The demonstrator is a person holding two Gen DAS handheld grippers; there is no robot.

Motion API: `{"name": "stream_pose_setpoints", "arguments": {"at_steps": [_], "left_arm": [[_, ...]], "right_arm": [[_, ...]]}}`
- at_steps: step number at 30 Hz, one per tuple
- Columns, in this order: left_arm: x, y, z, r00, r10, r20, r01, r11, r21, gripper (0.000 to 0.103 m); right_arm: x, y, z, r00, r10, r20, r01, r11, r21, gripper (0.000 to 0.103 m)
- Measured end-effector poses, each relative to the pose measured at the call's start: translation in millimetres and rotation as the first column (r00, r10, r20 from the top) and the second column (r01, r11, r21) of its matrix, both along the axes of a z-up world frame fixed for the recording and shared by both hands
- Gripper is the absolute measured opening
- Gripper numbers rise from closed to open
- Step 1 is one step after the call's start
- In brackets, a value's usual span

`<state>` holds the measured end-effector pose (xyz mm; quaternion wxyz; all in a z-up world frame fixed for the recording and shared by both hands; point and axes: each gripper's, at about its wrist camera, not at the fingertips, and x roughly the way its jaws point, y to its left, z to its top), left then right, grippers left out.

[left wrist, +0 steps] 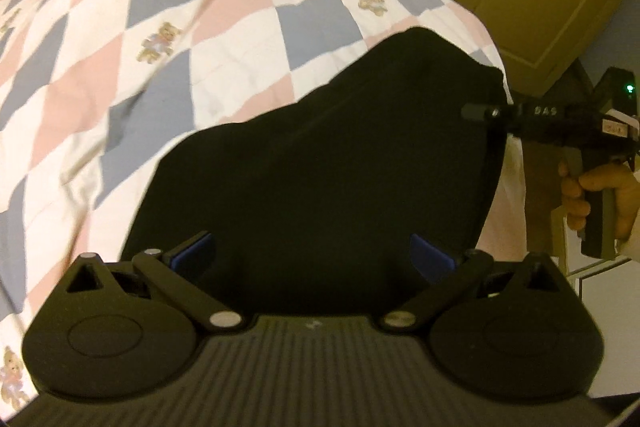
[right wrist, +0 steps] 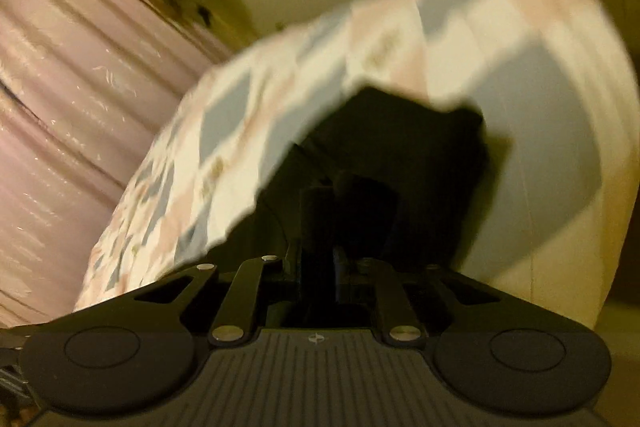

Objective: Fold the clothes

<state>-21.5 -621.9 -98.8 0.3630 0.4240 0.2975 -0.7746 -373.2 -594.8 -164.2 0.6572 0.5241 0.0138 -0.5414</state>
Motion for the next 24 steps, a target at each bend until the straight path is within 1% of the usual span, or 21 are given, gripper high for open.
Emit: {"name": "stream_pose_setpoints", "arguments": {"at_steps": [1, 2, 3, 4, 5, 6, 7, 8, 9, 10, 11, 14, 16, 17, 20, 22, 24], "left_arm": [[-3.3, -1.8, -1.8, 1.0, 0.0, 0.004, 0.0, 1.0, 0.006, 0.102], [-4.5, -3.4, -1.9, 1.0, 0.003, 0.006, -0.003, 1.0, 0.008, 0.102], [-5.6, -5.1, -2.1, 1.0, 0.005, 0.007, -0.005, 1.0, 0.011, 0.102], [-6.8, -6.7, -2.3, 1.0, 0.008, 0.009, -0.008, 1.0, 0.013, 0.102], [-7.7, -8.5, -2.5, 1.0, 0.011, 0.01, -0.012, 1.0, 0.016, 0.102], [-7.6, -10.9, -2.8, 1.0, 0.019, 0.008, -0.019, 1.0, 0.02, 0.102], [-7.5, -13.1, -3.0, 1.0, 0.027, 0.007, -0.027, 0.999, 0.023, 0.102], [-7.2, -14.9, -3.1, 0.999, 0.037, 0.007, -0.037, 0.999, 0.025, 0.102], [-6.9, -16.7, -3.1, 0.999, 0.046, 0.007, -0.046, 0.999, 0.027, 0.102], [-6.7, -18.0, -2.5, 0.999, 0.053, 0.007, -0.053, 0.998, 0.026, 0.102], [-6.7, -18.9, -1.5, 0.998, 0.058, 0.007, -0.058, 0.998, 0.021, 0.102], [-5.2, -20.2, 2.1, 0.997, 0.074, 0.001, -0.074, 0.997, 0.009, 0.102], [-2.9, -19.9, 3.3, 0.997, 0.083, -0.001, -0.083, 0.997, 0.004, 0.102], [-1.5, -19.8, 3.0, 0.996, 0.088, -0.001, -0.088, 0.996, 0.001, 0.102], [3.1, -18.5, -1.0, 0.995, 0.1, -0.004, -0.1, 0.995, 0.004, 0.102], [6.7, -15.5, -5.7, 0.995, 0.103, -0.007, -0.103, 0.995, 0.011, 0.102], [11.6, -10.6, -10.7, 0.994, 0.106, -0.01, -0.106, 0.994, 0.015, 0.102]], "right_arm": [[-4.5, -3.9, -3.4, 0.999, -0.01, 0.039, 0.009, 1.0, 0.005, 0.033], [-9.1, -7.8, -6.9, 0.997, -0.019, 0.079, 0.019, 1.0, 0.011, 0.04], [-13.7, -12.9, -9.1, 0.992, -0.036, 0.118, 0.035, 0.999, 0.009, 0.045], [-17.7, -20.0, -10.6, 0.987, -0.055, 0.15, 0.055, 0.998, 0.007, 0.053], [-19.5, -28.5, -13.9, 0.983, -0.06, 0.171, 0.057, 0.998, 0.019, 0.055], [-19.1, -37.7, -18.3, 0.981, -0.054, 0.185, 0.047, 0.998, 0.041, 0.054], [-17.4, -46.9, -22.0, 0.981, -0.044, 0.19, 0.033, 0.998, 0.062, 0.048], [-14.9, -56.1, -25.2, 0.982, -0.031, 0.189, 0.017, 0.997, 0.078, 0.028], [-13.7, -61.0, -24.9, 0.985, -0.019, 0.173, 0.005, 0.996, 0.084, 0.012], [-13.9, -61.1, -20.9, 0.99, -0.008, 0.142, -0.003, 0.997, 0.078, 0.007], [-15.3, -57.9, -13.6, 0.994, 0.007, 0.109, -0.013, 0.998, 0.054, 0.007], [-17.0, -42.5, 21.2, 0.998, 0.053, -0.017, -0.055, 0.995, -0.08, 0.006], [-17.6, -37.0, 37.0, 0.996, 0.054, -0.074, -0.063, 0.99, -0.128, 0.006], [-20.0, -36.4, 40.1, 0.995, 0.041, -0.094, -0.053, 0.989, -0.136, 0.006], [-33.8, -33.9, 35.5, 0.99, -0.022, -0.14, 0.005, 0.993, -0.121, 0.006], [-40.6, -36.9, 22.6, 0.987, -0.048, -0.154, 0.037, 0.997, -0.075, 0.006], [-40.9, -40.5, 8.7, 0.983, -0.051, -0.175, 0.048, 0.999, -0.02, 0.006]]}}
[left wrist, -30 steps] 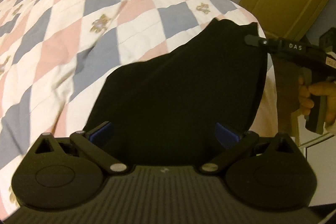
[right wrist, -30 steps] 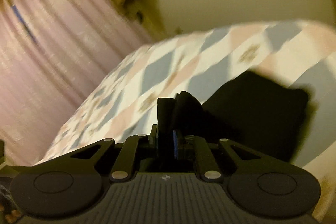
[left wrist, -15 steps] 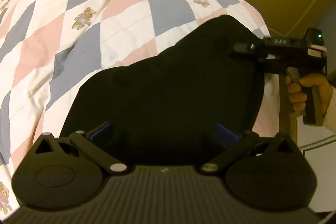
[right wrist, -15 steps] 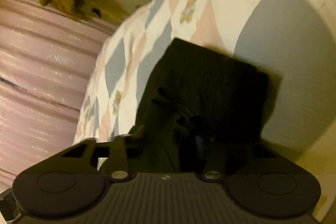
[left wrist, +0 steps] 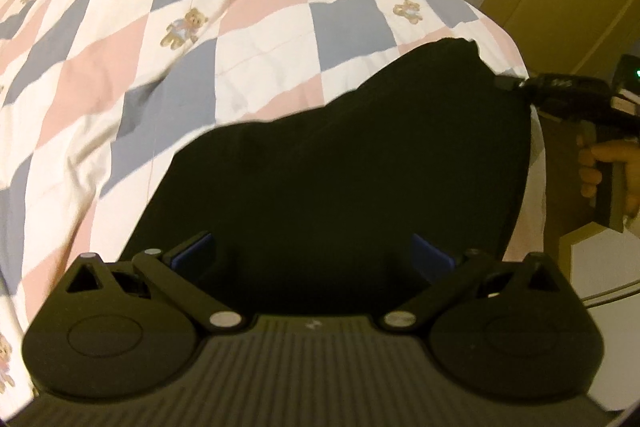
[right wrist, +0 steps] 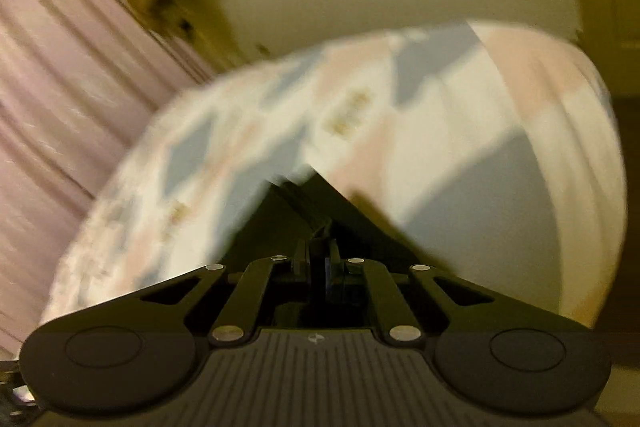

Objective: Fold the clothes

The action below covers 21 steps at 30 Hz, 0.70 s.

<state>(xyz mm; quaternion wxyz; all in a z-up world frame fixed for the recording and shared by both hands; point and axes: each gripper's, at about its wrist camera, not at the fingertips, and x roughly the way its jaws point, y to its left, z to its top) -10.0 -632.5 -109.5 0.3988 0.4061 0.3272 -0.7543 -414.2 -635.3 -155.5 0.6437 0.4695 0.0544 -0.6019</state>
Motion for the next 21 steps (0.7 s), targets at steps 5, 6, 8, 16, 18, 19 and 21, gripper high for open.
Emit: {"name": "stream_pose_setpoints", "arguments": {"at_steps": [5, 6, 8, 16, 18, 19, 21], "left_arm": [[11.3, 17.5, -6.1, 1.0, -0.004, -0.007, 0.004, 0.999, -0.037, 0.102], [12.6, 20.5, -6.4, 1.0, 0.005, -0.002, -0.005, 0.999, -0.04, 0.102], [14.3, 26.1, -6.6, 1.0, 0.029, 0.006, -0.029, 0.999, -0.039, 0.102], [-4.5, 35.2, -18.1, 0.989, 0.125, 0.077, -0.119, 0.99, -0.069, 0.1], [-8.2, 38.0, -23.3, 0.987, 0.145, 0.073, -0.139, 0.987, -0.086, 0.099], [-8.7, 40.5, -25.4, 0.986, 0.153, 0.07, -0.146, 0.985, -0.097, 0.099], [-6.6, 47.7, -28.6, 0.984, 0.165, 0.065, -0.156, 0.98, -0.124, 0.099]], "right_arm": [[10.2, 1.1, 16.9, 0.986, -0.068, -0.151, 0.063, 0.997, -0.032, 0.044], [12.8, 4.2, 24.9, 0.971, -0.099, -0.215, 0.088, 0.994, -0.058, 0.054], [18.7, 9.5, 40.0, 0.937, -0.136, -0.321, 0.103, 0.988, -0.116, 0.056], [51.3, -52.2, 7.1, 0.847, 0.363, -0.389, -0.407, 0.913, -0.033, 0.0], [34.2, -62.7, -6.5, 0.851, 0.335, -0.405, -0.367, 0.93, -0.001, 0.0], [22.7, -61.4, -6.4, 0.864, 0.302, -0.403, -0.338, 0.941, -0.019, 0.008], [2.0, -55.5, -3.2, 0.886, 0.252, -0.39, -0.297, 0.953, -0.059, 0.012]]}}
